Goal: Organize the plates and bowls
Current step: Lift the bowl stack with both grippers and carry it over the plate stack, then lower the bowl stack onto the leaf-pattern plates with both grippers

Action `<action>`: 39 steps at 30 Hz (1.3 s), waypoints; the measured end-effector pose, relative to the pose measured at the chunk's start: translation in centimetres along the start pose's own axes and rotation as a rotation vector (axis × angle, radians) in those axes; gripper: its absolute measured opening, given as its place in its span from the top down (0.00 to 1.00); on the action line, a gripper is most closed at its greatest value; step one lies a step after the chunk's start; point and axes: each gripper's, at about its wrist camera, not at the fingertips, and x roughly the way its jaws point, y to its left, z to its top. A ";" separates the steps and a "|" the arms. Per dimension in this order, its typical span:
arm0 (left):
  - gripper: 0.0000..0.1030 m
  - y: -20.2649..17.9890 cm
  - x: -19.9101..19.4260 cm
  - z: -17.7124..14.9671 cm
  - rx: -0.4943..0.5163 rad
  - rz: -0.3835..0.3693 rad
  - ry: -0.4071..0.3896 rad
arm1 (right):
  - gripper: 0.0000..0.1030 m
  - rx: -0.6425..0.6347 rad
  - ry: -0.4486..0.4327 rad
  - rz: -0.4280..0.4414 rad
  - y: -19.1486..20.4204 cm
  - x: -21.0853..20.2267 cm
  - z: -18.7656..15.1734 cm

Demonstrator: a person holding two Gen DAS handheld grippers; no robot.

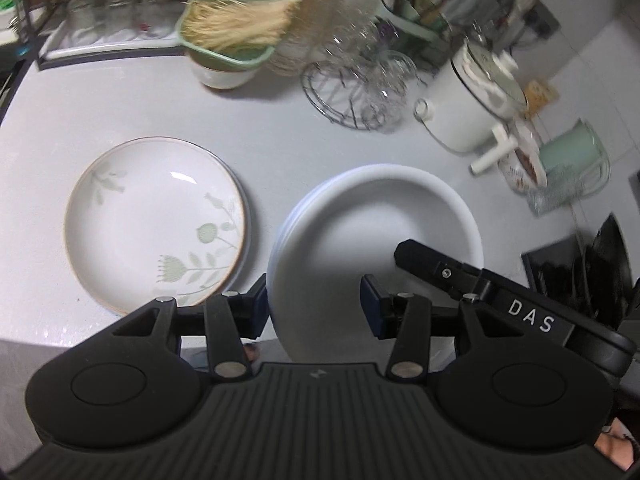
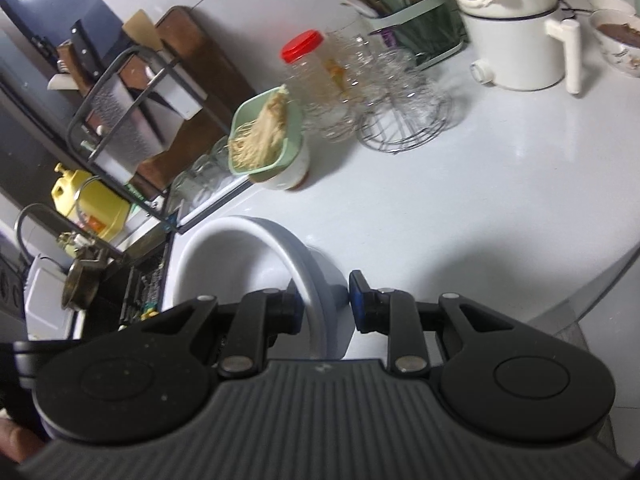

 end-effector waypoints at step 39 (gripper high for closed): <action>0.49 16.8 4.9 2.5 -0.160 0.125 -0.049 | 0.73 -0.172 0.120 0.094 8.7 16.7 -2.7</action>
